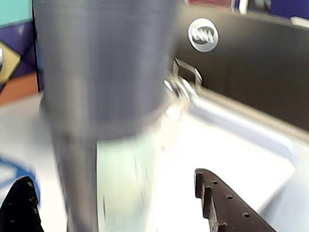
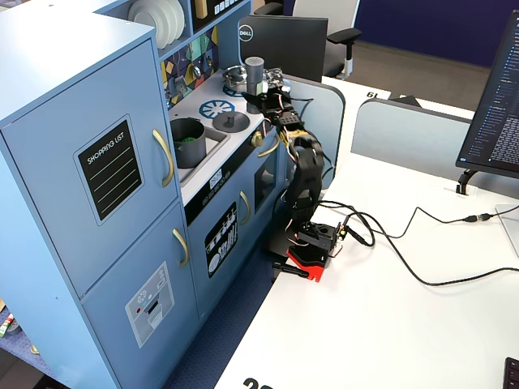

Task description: Put salt in the gray recipient

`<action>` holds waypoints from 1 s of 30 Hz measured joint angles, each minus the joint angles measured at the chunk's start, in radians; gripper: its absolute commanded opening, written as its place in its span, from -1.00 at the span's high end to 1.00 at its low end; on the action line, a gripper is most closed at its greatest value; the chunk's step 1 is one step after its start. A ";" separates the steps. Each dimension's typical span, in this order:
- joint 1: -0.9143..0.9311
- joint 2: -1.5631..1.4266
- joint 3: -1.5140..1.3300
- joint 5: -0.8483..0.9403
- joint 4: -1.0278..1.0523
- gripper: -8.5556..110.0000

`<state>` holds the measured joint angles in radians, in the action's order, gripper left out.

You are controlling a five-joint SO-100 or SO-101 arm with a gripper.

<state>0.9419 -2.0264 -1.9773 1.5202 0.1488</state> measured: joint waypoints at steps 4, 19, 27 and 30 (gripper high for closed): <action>-0.110 -0.359 -0.104 0.006 0.422 0.70; -0.861 -1.123 -0.864 0.031 1.141 0.85; -0.937 -1.181 -1.137 0.021 1.152 0.81; -0.937 -1.187 -1.138 0.018 1.166 0.80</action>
<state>0.0046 -3.2137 -3.1155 1.5386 1.3146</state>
